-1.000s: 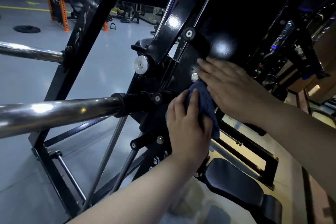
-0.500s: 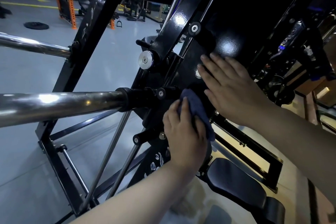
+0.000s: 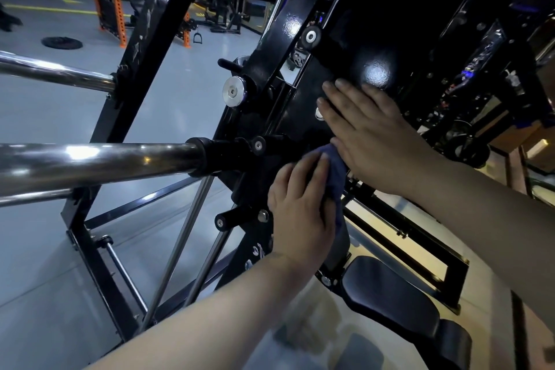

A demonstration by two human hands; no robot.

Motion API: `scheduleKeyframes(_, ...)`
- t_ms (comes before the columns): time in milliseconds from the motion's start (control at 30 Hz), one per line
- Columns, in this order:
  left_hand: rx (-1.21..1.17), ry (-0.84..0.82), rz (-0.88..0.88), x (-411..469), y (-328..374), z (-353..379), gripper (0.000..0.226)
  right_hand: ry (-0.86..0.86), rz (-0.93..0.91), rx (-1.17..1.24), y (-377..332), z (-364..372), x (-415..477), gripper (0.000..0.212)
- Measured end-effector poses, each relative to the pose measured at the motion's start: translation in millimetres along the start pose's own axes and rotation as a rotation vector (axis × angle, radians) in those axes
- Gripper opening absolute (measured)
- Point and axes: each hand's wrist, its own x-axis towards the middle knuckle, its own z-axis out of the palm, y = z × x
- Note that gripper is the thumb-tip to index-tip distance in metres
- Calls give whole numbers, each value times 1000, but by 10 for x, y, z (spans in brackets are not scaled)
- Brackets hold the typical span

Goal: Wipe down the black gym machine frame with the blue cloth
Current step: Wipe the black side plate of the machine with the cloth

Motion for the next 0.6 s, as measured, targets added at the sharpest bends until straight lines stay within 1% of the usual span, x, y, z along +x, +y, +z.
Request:
scheduleKeyframes(67,26,-20,26,-144,-136,1,52,4,1,18,4,9,-8,61)
scheduleKeyframes(100,42,-15,0,-249,-229,0,52,5,2,26,3,11,-11,62)
scheduleKeyframes(133,52,-3,-68,-352,-313,0,53,7,4,30,-1,12,-15,62)
scheduleKeyframes(233,58,65,-377,-419,-356,40,55,10,-4,19,-13,22,-30,61)
scheduleKeyframes(267,70,84,-421,-351,-296,67,55,8,-14,13,-9,25,-36,59)
scheduleKeyframes(333,88,112,-394,-147,-137,114,53,0,-40,5,2,25,-39,57)
scheduleKeyframes(400,112,123,-309,13,-28,135,52,2,-54,4,-1,13,-31,56)
scheduleKeyframes(500,134,91,-162,-46,-86,102,49,18,-44,13,-22,31,-35,54)
scheduleKeyframes(533,129,87,-145,-121,-167,97,48,28,-35,13,-32,42,-41,54)
scheduleKeyframes(567,117,96,-179,-195,-246,87,47,48,-20,22,-38,48,-39,53)
scheduleKeyframes(600,95,115,-267,-251,-313,84,48,74,-4,40,-32,44,-22,53)
